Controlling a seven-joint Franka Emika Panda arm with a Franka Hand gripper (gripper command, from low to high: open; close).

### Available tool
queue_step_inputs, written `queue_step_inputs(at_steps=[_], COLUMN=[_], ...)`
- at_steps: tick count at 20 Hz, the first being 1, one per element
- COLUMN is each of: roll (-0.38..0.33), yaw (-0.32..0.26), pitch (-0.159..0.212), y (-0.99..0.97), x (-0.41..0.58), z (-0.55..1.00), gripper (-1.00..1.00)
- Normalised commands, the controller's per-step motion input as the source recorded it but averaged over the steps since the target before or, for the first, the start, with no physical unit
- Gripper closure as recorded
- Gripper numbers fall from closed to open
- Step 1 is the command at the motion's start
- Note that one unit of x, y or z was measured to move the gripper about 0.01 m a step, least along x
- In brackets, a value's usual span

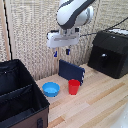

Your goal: Please find the red cup among the items before you. Carefully move your gripper towards it and gently hold it. Locate the front section of the organizer in front of you. Transfer the red cup above the front section and let go, placing it within that section.

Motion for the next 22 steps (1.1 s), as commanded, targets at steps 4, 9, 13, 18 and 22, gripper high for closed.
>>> queue_step_inputs(at_steps=[4,9,13,18,22], roll=[0.0,0.0,0.005,0.061,0.084], yaw=[-0.085,-0.116,-0.142,-0.18,-0.152], pitch=[0.036,0.057,0.056,0.003,0.0], y=[-0.1,-0.14,-0.28,-0.58,-0.63], x=[-0.306,-0.341,-0.233,-0.143,-0.206], z=[-0.27,-0.33,-0.35,-0.34,-0.29], gripper=[-1.0,-1.0,-1.0,-1.0,-1.0])
